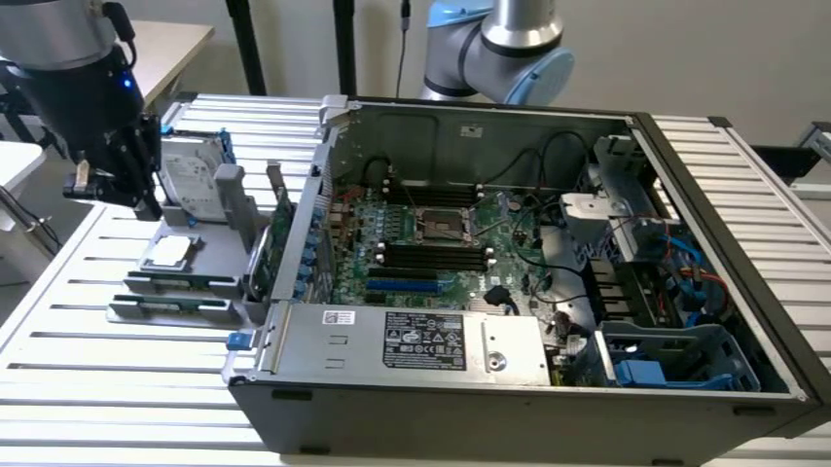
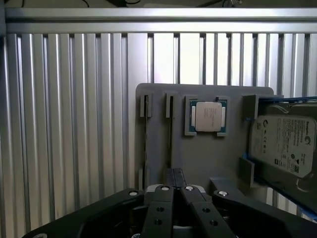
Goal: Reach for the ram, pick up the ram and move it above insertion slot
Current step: 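Pick up the ram and move it above insertion slot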
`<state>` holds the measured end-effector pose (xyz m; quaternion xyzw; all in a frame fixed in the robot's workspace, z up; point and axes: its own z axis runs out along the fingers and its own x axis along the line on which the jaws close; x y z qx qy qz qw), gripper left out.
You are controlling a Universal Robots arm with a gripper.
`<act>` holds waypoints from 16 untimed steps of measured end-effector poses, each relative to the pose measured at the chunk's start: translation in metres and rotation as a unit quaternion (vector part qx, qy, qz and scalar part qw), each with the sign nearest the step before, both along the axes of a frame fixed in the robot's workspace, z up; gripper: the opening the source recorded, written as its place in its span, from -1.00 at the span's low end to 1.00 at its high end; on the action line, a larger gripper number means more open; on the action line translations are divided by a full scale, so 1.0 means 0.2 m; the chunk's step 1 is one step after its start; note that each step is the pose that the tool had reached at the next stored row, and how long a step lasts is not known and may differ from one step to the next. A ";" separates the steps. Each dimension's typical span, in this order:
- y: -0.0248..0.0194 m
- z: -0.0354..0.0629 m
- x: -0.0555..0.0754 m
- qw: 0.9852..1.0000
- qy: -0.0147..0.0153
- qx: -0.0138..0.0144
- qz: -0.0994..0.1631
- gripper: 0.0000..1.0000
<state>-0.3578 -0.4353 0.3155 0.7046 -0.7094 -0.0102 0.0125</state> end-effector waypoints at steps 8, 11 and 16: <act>-0.110 -0.034 0.05 1.000 0.000 0.000 0.000 -0.40; -0.138 -0.062 0.05 1.000 0.000 0.000 0.001 -0.16; -0.146 -0.107 0.05 1.000 0.000 0.000 0.002 -0.16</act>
